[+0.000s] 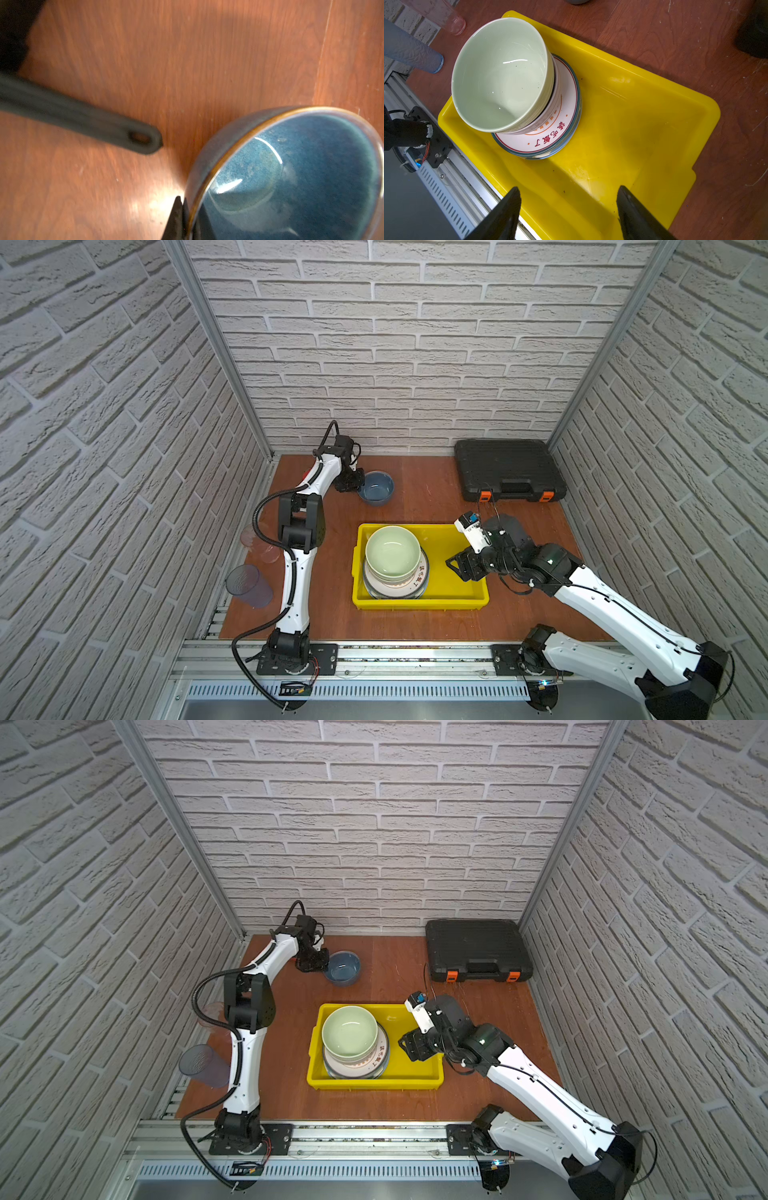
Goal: Place the mixed dishes into the plastic bin
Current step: 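Lower the left gripper and close it on the dark blue bowl's rim, then lift the dark blue bowl and carry it over the bin with the left gripper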
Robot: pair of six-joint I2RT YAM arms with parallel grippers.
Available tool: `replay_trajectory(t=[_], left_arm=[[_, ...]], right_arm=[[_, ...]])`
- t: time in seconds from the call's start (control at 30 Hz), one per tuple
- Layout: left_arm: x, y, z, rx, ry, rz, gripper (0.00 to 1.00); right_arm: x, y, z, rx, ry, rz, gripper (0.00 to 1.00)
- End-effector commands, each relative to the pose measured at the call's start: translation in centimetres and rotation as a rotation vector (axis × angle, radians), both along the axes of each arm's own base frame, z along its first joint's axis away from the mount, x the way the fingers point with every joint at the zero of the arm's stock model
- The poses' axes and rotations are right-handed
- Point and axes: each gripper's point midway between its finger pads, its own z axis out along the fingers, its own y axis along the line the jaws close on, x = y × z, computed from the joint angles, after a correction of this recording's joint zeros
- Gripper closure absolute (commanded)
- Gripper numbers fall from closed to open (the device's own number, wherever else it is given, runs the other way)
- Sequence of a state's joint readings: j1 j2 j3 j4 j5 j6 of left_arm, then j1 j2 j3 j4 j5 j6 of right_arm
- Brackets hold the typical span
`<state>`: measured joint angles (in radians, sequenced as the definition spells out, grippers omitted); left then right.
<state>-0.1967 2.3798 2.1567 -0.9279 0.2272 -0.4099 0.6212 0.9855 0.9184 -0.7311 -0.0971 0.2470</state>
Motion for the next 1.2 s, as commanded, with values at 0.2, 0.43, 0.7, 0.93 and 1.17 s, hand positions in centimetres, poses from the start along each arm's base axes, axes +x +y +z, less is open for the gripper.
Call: replay_trajectory(t=[0.2, 0.43, 0.7, 0.93, 1.17], left_arm=[[-0.7, -1.4, 14.3, -0.156, -0.283, 0.0, 1.0], [-3.5, -1.0, 19.1, -0.164, -0.338, -0.02, 1.0], [-9.2, -2.3, 21.2, -0.156, -0.299, -0.134, 1.0], [-14.9, -3.4, 22.8, -0.129, -0.274, -0.244, 1.0], [-19.6, -4.3, 23.1, -0.14, -0.233, -0.317, 1.0]], right_arm=[[1.9, -0.8, -0.2, -0.011, -0.058, -0.096, 0.25], [2.5, -1.1, -0.5, -0.027, -0.074, -0.129, 0.25], [3.5, -2.5, -0.2, -0.103, -0.118, -0.177, 0.24], [4.0, -2.7, -0.3, -0.13, -0.128, -0.185, 0.24], [4.2, -2.6, -0.7, -0.143, -0.121, -0.18, 0.24]])
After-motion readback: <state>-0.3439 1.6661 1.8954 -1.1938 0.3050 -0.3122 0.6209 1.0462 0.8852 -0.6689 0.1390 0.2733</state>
